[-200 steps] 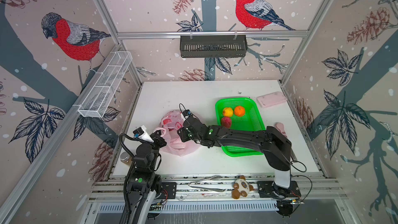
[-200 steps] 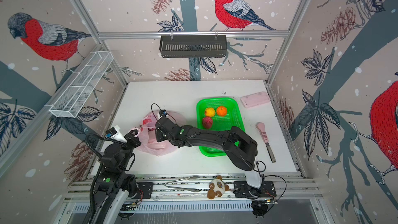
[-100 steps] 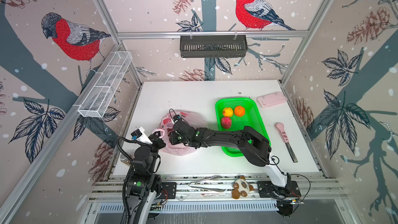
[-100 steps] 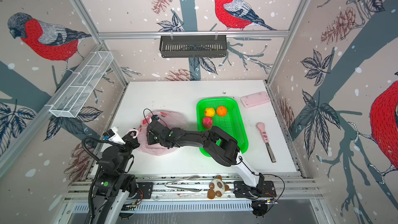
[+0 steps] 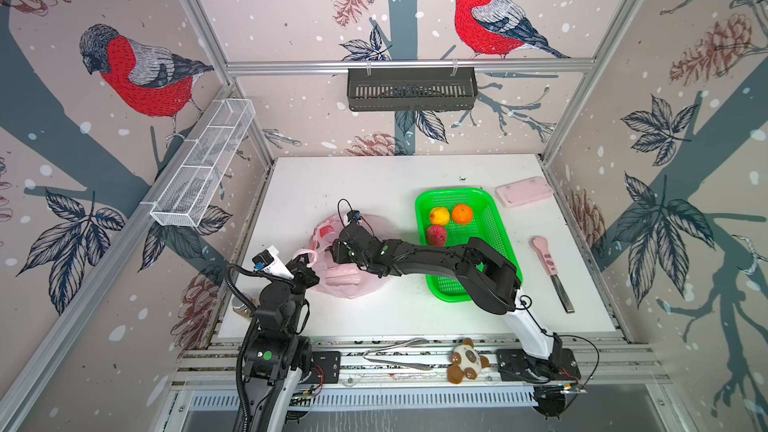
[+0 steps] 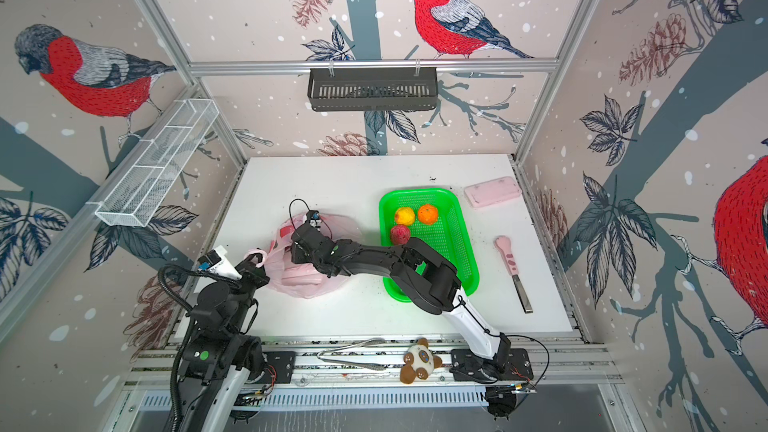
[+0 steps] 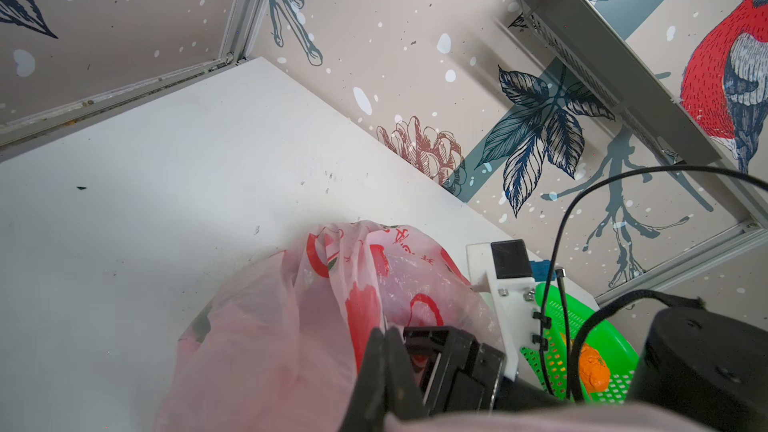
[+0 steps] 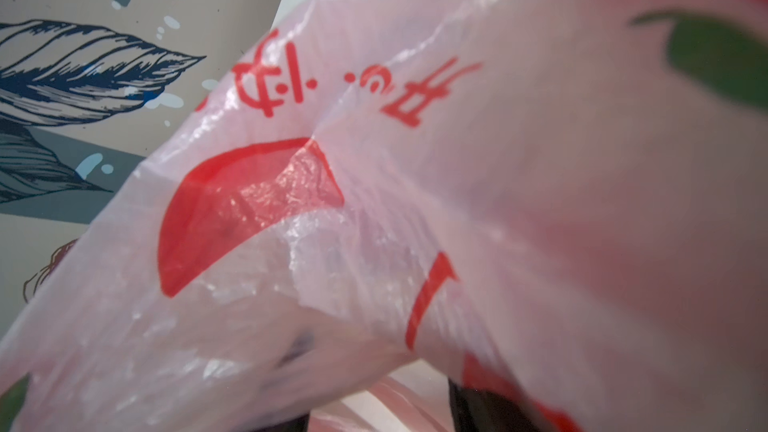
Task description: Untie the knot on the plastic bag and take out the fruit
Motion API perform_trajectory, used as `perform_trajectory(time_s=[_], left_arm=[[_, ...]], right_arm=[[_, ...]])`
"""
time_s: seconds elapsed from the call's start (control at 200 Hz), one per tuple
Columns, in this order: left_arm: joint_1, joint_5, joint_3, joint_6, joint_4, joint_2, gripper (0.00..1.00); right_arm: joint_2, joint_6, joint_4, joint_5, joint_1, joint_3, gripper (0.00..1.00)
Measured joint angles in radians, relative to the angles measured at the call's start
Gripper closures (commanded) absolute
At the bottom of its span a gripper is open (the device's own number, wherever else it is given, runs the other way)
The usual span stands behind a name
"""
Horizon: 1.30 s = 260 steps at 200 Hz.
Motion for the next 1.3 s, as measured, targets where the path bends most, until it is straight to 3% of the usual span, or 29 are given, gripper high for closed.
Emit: perform_trajectory(time_s=[0.55,0.901,1.301], left_arm=[[0.000,-0.016,0.000,-0.001,-0.017,-0.029,1.00],[0.000,0.002,0.035,-0.024,-0.031,-0.020,1.00],[0.000,0.103,0.003,-0.060,-0.026,-0.024,1.00]], right_arm=[[0.000,-0.038,-0.042,0.075,-0.046,0.018,0.39],[0.015,-0.027,-0.050,0.048,-0.035,0.053,0.17],[0.061,0.076,0.013,0.004,-0.036,0.066,0.08]])
